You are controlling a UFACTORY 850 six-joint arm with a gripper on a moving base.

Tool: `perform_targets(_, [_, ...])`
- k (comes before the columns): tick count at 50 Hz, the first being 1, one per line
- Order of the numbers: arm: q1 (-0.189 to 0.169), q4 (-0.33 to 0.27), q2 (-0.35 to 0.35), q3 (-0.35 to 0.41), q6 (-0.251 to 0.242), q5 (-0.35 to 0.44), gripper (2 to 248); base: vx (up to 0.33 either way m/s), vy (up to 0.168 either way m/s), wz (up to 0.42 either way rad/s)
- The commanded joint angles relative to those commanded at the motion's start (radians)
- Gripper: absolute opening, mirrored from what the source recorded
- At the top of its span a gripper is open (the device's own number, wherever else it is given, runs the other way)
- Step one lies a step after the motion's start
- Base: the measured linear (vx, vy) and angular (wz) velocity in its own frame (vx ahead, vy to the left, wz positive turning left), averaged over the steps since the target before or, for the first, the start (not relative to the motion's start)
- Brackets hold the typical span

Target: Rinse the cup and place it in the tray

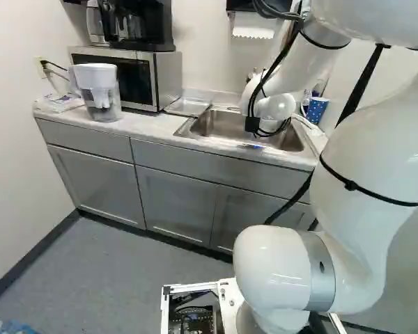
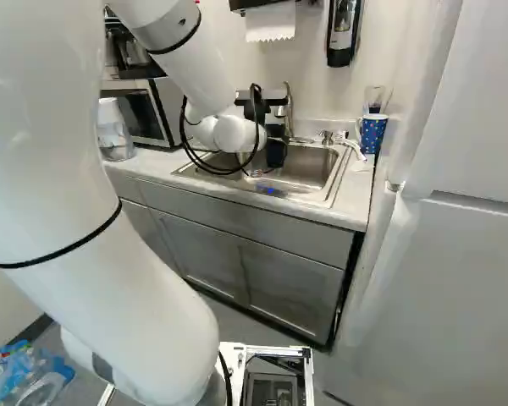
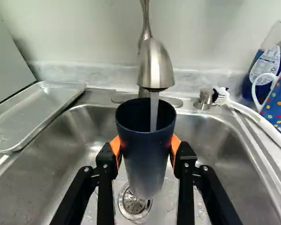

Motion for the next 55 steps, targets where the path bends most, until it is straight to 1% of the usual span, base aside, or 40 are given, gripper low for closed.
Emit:
perform_targets(34, [-0.002, 0.0, -0.068, 0.007, 0.0, 0.085, 122, 0.0, 0.0, 0.0])
perform_targets(48, [-0.002, 0.0, -0.068, 0.007, 0.0, 0.123, 122, 0.0, 0.0, 0.0])
perform_targets(55, [-0.002, 0.0, -0.068, 0.007, 0.0, 0.124, 122, 0.0, 0.0, 0.0])
